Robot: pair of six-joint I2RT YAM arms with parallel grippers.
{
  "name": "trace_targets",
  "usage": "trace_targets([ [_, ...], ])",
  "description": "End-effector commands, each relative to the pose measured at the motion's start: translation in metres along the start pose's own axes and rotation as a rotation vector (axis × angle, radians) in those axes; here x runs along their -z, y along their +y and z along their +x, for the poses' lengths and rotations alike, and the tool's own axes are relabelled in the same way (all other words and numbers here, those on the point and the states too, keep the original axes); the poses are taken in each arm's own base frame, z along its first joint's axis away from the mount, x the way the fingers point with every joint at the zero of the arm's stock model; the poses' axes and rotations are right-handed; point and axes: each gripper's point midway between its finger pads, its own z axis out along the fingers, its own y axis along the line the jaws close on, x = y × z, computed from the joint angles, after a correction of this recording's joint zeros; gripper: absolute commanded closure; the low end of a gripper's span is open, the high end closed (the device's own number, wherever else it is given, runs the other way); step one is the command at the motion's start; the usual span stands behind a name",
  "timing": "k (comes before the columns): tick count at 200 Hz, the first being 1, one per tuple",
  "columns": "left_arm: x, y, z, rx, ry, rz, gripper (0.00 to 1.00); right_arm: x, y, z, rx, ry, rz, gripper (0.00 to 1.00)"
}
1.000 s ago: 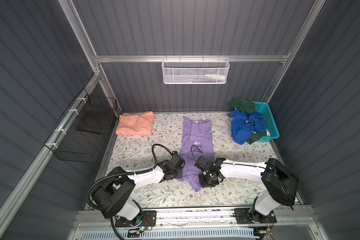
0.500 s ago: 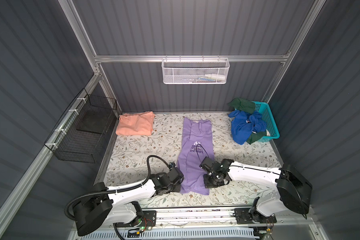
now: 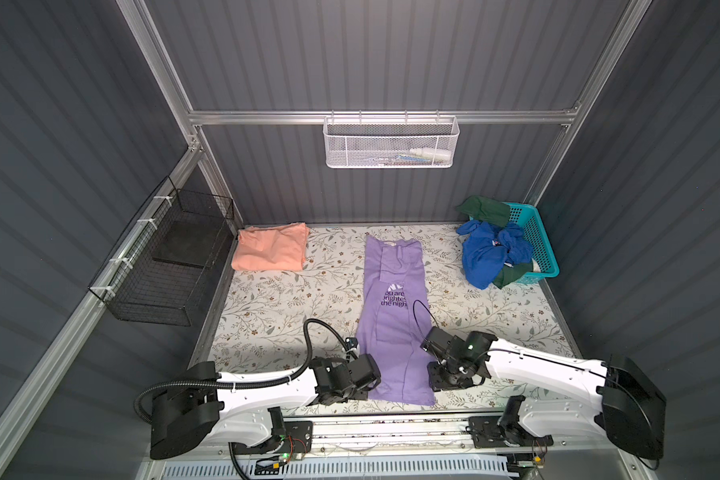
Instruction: Fold and stack the t-shirts
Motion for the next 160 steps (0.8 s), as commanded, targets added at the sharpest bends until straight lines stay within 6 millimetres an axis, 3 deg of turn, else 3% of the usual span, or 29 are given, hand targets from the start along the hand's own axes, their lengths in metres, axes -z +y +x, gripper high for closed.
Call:
trace_targets([
  [1,0.007,0.002,-0.002,-0.004,-0.010,-0.007,0.47,0.001,0.003,0.008,-0.079,-0.016,-0.085,0.43],
  [56,0.012,0.011,0.006,-0.014,-0.028,0.052,0.36,-0.002,0.011,0.016,-0.155,-0.046,-0.206,0.44],
  [115,0.006,0.006,0.014,0.004,-0.008,0.123,0.39,-0.020,0.028,0.026,-0.168,-0.025,-0.225,0.45],
  [138,0.001,0.006,0.017,-0.008,0.003,0.115,0.42,-0.025,0.036,0.027,-0.184,-0.027,-0.255,0.52],
  [160,-0.008,0.006,0.022,-0.015,0.022,0.116,0.51,-0.026,0.036,0.026,-0.176,-0.030,-0.240,0.65],
])
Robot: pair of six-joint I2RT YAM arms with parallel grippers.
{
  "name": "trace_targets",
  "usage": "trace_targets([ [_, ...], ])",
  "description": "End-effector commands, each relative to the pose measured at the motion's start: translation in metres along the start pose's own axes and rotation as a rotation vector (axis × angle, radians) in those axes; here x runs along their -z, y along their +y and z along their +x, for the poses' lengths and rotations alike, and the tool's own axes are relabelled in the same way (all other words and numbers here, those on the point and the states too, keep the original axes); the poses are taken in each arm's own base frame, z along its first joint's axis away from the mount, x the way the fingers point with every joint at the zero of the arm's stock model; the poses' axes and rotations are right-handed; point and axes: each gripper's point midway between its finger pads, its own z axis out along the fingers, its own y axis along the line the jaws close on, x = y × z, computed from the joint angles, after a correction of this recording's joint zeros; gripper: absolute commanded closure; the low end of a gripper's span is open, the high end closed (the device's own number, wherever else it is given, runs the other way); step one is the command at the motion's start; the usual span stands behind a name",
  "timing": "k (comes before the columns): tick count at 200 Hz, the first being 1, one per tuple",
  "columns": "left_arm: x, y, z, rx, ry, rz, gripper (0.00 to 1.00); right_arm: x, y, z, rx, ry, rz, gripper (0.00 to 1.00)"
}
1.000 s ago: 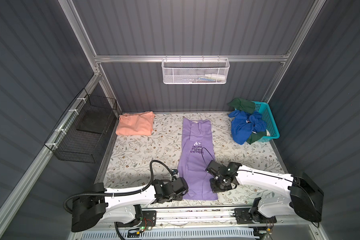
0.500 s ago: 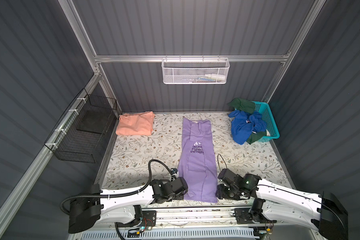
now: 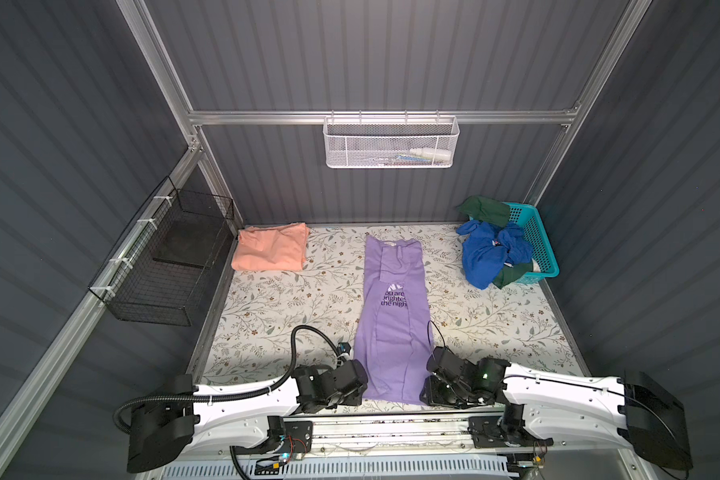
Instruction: Fold and stack the t-shirts
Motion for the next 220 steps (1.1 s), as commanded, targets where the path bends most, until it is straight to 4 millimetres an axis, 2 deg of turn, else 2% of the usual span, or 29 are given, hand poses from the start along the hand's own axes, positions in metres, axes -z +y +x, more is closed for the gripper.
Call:
trace_targets([
  [1,-0.010,-0.001,0.009,-0.020,0.030,0.013,0.52,-0.005,-0.002,-0.001,-0.020,-0.013,0.010,0.66],
  [25,-0.021,-0.009,0.011,-0.034,0.042,0.035,0.69,-0.002,-0.002,-0.003,-0.023,-0.033,0.006,0.82],
  [38,-0.024,-0.014,0.010,-0.049,0.053,0.034,0.92,0.000,-0.002,-0.005,-0.026,-0.044,0.005,0.92],
  [44,-0.024,-0.016,0.009,-0.057,0.060,0.029,1.00,0.002,-0.002,-0.005,-0.027,-0.050,0.004,0.95],
  [57,-0.022,-0.023,0.008,-0.070,0.066,0.038,1.00,0.007,-0.002,-0.006,-0.027,-0.061,-0.001,1.00],
  [89,-0.003,-0.045,-0.005,-0.086,0.033,0.110,1.00,0.020,0.003,-0.007,-0.024,-0.079,-0.033,1.00],
  [129,0.023,-0.056,-0.019,-0.090,-0.032,0.169,1.00,0.036,0.008,-0.011,0.001,-0.115,-0.063,1.00],
  [154,0.026,-0.059,-0.025,-0.102,-0.048,0.162,1.00,0.043,0.013,-0.016,0.016,-0.146,-0.084,1.00],
  [187,0.027,-0.075,-0.035,-0.091,-0.066,0.182,1.00,0.050,0.021,-0.022,0.024,-0.188,-0.127,1.00],
  [220,0.035,-0.081,-0.053,-0.095,-0.131,0.160,1.00,0.056,0.022,-0.031,0.040,-0.239,-0.132,1.00],
])
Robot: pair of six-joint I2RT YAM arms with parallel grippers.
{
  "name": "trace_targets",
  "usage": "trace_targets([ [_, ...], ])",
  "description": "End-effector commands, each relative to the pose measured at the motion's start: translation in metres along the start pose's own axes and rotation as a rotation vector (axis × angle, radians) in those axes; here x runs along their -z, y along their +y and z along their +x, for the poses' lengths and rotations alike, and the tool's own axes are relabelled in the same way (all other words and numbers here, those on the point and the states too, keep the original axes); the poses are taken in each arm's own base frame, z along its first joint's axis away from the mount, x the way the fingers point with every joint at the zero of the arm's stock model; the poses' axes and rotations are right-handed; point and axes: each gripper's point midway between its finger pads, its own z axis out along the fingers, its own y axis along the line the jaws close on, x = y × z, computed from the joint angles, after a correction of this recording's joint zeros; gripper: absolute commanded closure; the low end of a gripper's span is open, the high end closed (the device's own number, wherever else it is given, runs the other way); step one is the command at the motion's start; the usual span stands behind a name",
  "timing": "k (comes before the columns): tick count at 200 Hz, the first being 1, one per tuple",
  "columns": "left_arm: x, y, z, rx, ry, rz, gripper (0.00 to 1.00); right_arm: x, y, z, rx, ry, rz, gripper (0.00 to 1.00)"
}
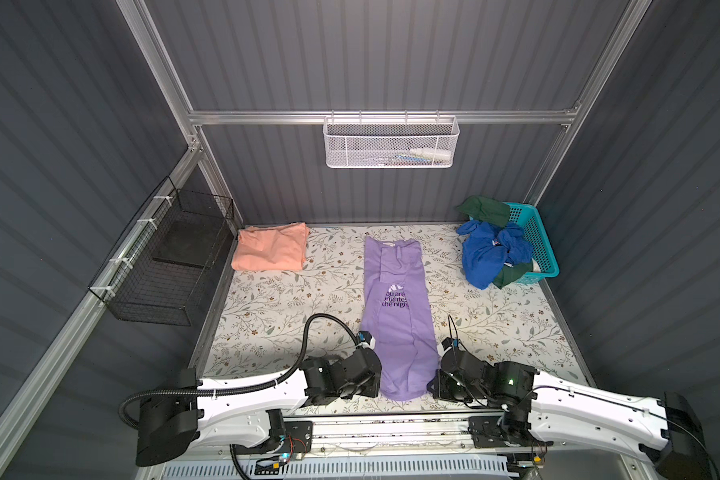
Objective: Fold and stack the t-shirts
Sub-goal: 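Lift the hem with both grippers and fold it toward the collar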
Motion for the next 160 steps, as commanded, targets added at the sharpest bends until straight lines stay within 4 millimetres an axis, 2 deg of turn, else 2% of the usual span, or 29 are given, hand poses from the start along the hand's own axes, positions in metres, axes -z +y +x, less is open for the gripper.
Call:
trace_targets([
  [1,0.007,-0.008,-0.018,-0.031,-0.059,-0.022,1.00,0.008,0.006,-0.014,0.024,-0.066,-0.003,1.00],
  [18,0.008,-0.012,-0.025,-0.034,-0.061,-0.041,1.00,0.010,0.001,-0.020,0.007,-0.084,0.010,1.00],
  [53,-0.005,-0.013,-0.036,-0.011,-0.026,-0.044,1.00,0.012,-0.003,-0.036,-0.026,-0.102,0.004,1.00],
  [69,-0.009,-0.006,-0.049,0.047,-0.018,-0.021,1.00,0.012,-0.002,-0.047,-0.042,-0.109,-0.004,1.00],
  [108,-0.002,0.000,-0.087,0.047,-0.051,-0.037,1.00,0.005,0.004,-0.083,-0.037,-0.127,0.012,1.00],
  [144,-0.005,0.010,-0.119,0.059,-0.038,-0.050,1.00,0.004,0.027,-0.115,-0.012,-0.114,-0.015,1.00],
  [160,-0.007,0.016,-0.132,0.069,-0.040,-0.060,1.00,-0.002,0.026,-0.125,-0.018,-0.099,0.001,1.00],
])
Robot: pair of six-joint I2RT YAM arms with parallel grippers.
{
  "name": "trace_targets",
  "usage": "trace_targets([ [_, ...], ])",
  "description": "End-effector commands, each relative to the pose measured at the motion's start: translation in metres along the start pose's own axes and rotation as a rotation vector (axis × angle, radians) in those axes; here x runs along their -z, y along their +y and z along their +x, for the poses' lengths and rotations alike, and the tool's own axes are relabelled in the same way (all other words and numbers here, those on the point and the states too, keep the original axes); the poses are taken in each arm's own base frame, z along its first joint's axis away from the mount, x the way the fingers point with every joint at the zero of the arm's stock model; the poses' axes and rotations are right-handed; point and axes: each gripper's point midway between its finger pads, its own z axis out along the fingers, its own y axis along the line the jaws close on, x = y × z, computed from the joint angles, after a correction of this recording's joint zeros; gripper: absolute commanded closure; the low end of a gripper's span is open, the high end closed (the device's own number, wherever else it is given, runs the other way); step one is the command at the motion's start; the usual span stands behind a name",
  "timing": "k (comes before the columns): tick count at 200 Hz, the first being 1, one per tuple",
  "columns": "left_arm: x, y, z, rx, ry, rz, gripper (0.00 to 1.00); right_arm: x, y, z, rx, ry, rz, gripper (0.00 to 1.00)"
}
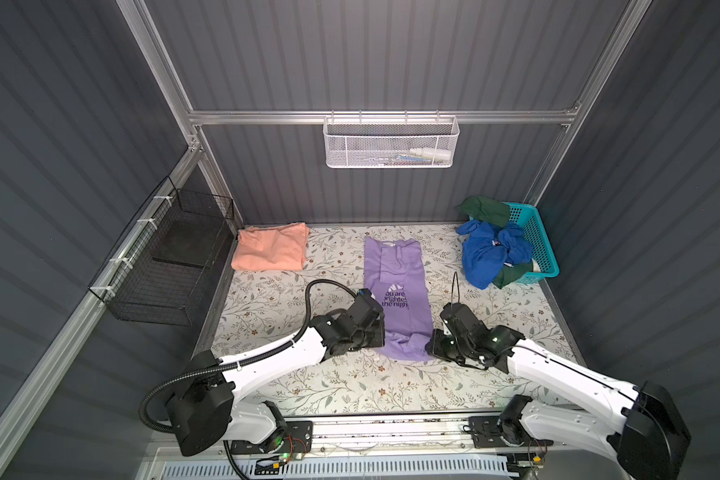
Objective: Fold and stack the t-shirts
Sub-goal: 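Lift the hem with both grippers and fold it toward the collar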
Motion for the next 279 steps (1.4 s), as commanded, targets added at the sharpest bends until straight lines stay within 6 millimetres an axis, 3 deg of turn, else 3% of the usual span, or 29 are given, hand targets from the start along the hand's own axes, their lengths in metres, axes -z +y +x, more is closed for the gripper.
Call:
trace_targets([
  [1,-0.002,0.005,-0.009,-0.036,0.042,-0.010,1.00,0.000,0.017,-0.016,0.052,0.004,-0.048,1.00],
  [59,-0.014,0.028,-0.050,0.009,0.042,-0.018,1.00,-0.007,0.019,-0.061,0.006,0.015,-0.071,1.00],
  [136,-0.055,0.049,-0.092,0.044,0.068,0.003,1.00,-0.037,0.011,-0.120,-0.034,0.085,-0.089,1.00],
  [202,-0.076,0.065,-0.111,0.023,0.062,-0.063,1.00,-0.058,-0.004,-0.147,-0.056,0.092,-0.058,1.00],
  [249,-0.086,0.081,-0.122,0.006,0.054,-0.121,1.00,-0.060,-0.006,-0.165,-0.063,0.075,-0.049,1.00],
  [279,-0.093,0.080,-0.126,0.004,0.062,-0.114,1.00,-0.066,-0.006,-0.174,-0.063,0.081,-0.048,1.00],
])
